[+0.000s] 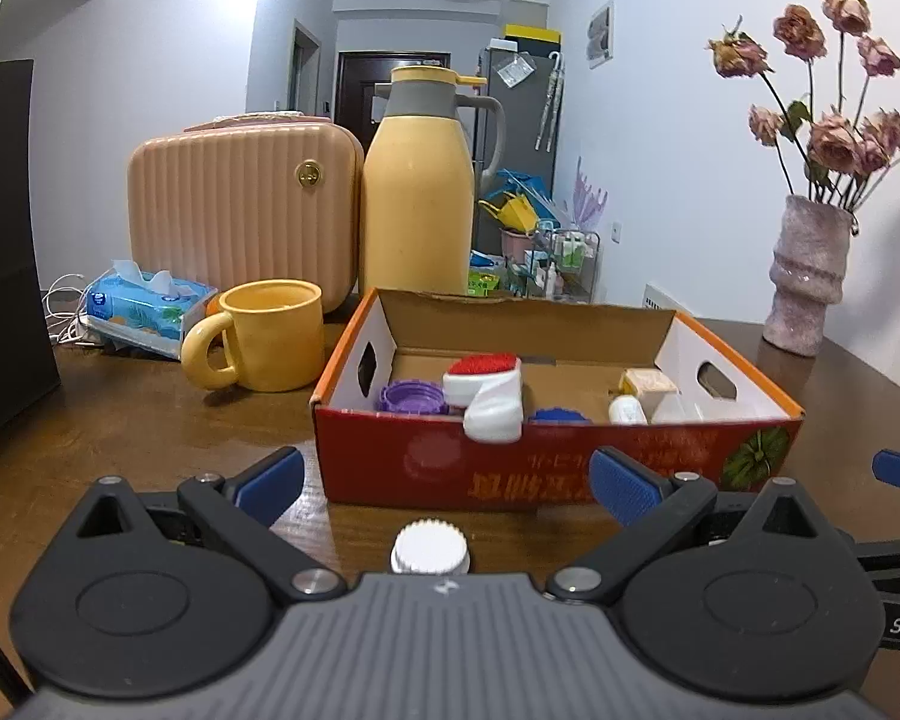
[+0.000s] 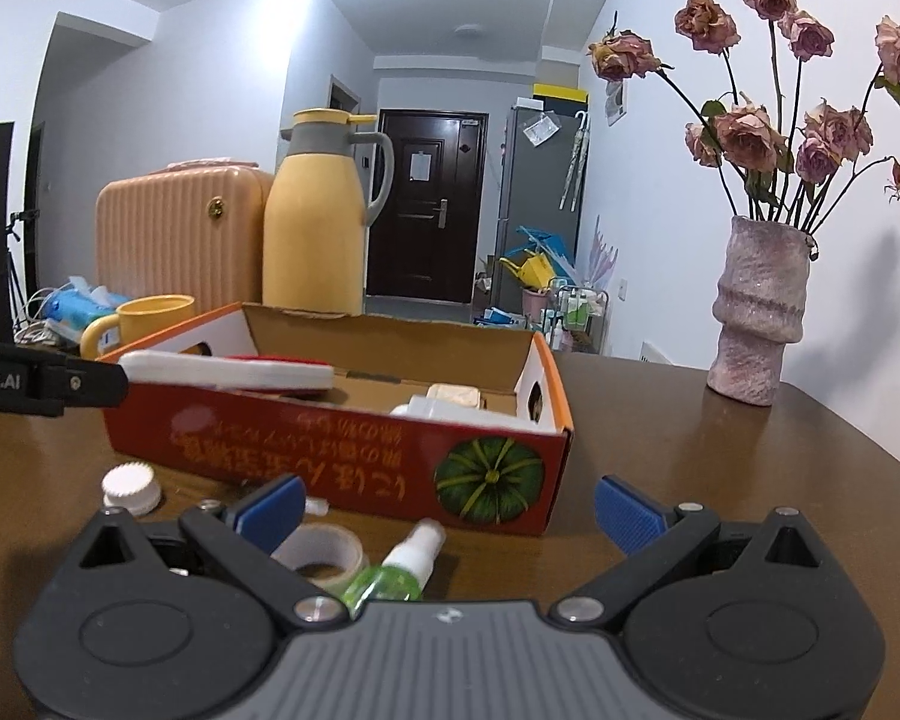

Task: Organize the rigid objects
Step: 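Withdraw both tools from the box toward the white cap and tape roll, then grasp the clear tape roll with the right tool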

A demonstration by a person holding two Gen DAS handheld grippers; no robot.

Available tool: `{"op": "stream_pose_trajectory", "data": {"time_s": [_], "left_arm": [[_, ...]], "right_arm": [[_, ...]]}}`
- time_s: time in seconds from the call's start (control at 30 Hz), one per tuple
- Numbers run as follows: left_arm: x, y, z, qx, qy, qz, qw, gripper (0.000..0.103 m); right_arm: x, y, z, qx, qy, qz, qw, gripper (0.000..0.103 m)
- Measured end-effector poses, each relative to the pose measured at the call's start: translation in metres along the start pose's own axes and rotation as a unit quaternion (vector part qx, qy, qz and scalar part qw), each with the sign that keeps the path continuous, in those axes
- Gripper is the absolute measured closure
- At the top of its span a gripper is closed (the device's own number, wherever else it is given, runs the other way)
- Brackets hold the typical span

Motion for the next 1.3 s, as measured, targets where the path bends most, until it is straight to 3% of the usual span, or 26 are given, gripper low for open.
{"op": "stream_pose_trajectory", "data": {"time_s": [0.4, 0.9, 1.1, 1.3], "left_arm": [[-0.033, -0.018, 0.014, -0.01, 0.018, 0.028, 0.9994, 0.0], [-0.04, -0.018, 0.014, -0.021, 0.029, 0.04, 0.9986, 0.0], [-0.04, -0.012, 0.02, -0.022, 0.018, 0.054, 0.9981, 0.0], [-0.039, -0.007, 0.028, -0.017, 0.011, 0.063, 0.9978, 0.0]], "right_arm": [[-0.014, -0.018, 0.012, 0.011, 0.001, 0.01, 1.0, 0.0], [-0.016, -0.016, 0.02, 0.019, -0.014, 0.023, 0.999, 0.001], [-0.01, -0.002, 0.034, 0.048, -0.065, 0.05, 0.995, 0.008], [-0.007, 0.02, 0.044, 0.074, -0.094, 0.094, 0.988, 0.03]]}}
Point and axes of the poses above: each gripper's, at about its wrist camera, not at the fingertips, and y roughly the way its jaws point, z to its left, x to its top, the point moved 5 cm from there along y, roughly the way its jaws point, and after that the axes turned 10 degrees about x, right-handed, at the moved point
